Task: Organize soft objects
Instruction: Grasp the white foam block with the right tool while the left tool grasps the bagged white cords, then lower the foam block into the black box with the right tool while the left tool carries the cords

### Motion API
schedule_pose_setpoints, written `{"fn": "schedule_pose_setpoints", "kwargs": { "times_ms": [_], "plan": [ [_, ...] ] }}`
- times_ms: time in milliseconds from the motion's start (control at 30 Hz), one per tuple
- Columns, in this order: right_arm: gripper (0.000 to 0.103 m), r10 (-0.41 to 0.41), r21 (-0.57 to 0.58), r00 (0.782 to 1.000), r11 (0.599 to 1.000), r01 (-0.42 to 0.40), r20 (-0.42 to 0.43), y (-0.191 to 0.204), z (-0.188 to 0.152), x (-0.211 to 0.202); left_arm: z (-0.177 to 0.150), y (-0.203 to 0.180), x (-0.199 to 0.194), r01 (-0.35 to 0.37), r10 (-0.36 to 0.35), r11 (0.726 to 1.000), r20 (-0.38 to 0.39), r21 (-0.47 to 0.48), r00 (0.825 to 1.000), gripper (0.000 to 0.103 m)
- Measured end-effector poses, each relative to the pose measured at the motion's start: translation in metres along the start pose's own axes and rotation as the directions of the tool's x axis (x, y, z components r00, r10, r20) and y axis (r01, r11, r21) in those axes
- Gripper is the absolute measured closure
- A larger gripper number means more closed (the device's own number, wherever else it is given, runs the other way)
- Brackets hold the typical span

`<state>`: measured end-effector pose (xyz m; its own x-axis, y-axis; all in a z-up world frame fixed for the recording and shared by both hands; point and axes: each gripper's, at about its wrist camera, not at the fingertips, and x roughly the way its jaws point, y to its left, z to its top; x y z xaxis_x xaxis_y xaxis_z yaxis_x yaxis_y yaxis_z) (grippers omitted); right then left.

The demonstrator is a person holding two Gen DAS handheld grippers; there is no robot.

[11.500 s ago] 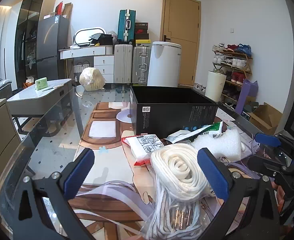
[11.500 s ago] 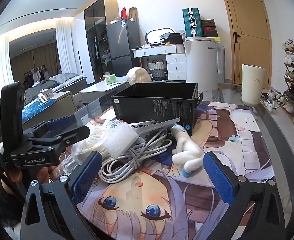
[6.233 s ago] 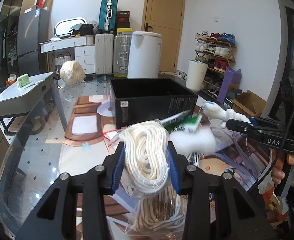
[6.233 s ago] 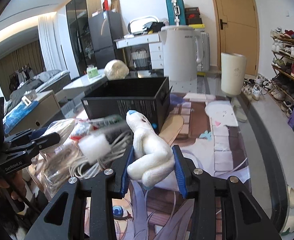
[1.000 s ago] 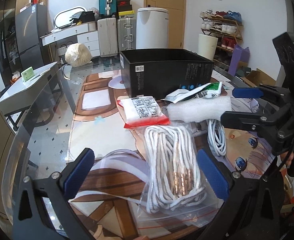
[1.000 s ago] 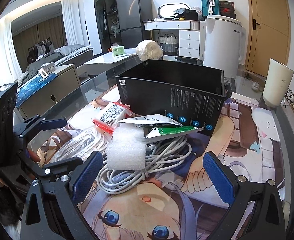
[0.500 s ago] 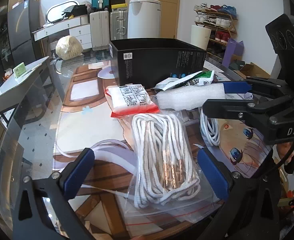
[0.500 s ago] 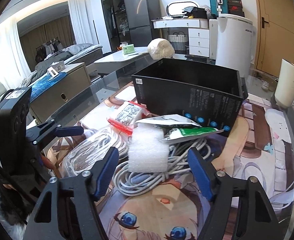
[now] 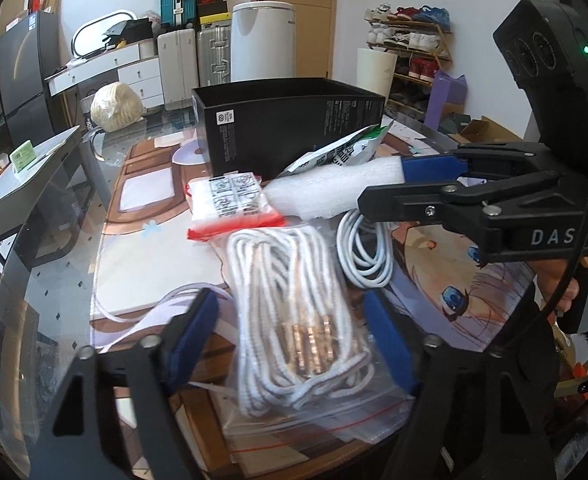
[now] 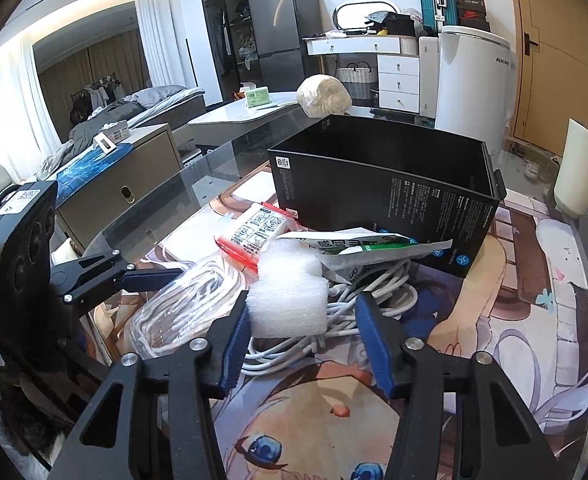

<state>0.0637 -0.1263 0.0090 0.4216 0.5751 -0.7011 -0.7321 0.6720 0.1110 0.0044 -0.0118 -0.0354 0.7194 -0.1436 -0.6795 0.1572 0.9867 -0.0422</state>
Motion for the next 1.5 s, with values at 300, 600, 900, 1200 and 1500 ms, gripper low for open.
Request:
{"fn": "schedule_pose_setpoints", "kwargs": {
  "times_ms": [300,600,900,1200,1500],
  "plan": [
    [0.068,-0.015,-0.028,0.999,0.999,0.016,0.035,0.001,-0.007,-0.014,0.001,0.004,-0.003,0.021,-0.02,1.0,0.019,-0.024,1.0,0.06],
    [0.068,-0.025,-0.011,0.997,1.0,0.026,0.075,-0.007,-0.017,-0.033,0.0,0.009,-0.011,0.022,-0.02,0.999,0.043,-0.037,0.999,0.063],
    [0.068,-0.02,0.012,0.993,1.0,0.019,0.115,-0.014,-0.025,-0.05,0.002,0.016,-0.026,0.053,-0.046,0.996,0.097,-0.071,0.994,0.063],
    [0.068,-0.024,0.008,0.981,1.0,0.023,0.193,-0.01,-0.019,-0.07,0.013,0.02,-0.041,0.046,-0.032,0.995,0.154,-0.092,0.988,0.063],
    [0.068,-0.074,0.033,0.962,0.997,0.068,0.264,-0.014,-0.012,-0.08,0.031,0.024,-0.042,0.02,0.001,0.995,0.199,-0.101,0.98,0.063]
  ]
}}
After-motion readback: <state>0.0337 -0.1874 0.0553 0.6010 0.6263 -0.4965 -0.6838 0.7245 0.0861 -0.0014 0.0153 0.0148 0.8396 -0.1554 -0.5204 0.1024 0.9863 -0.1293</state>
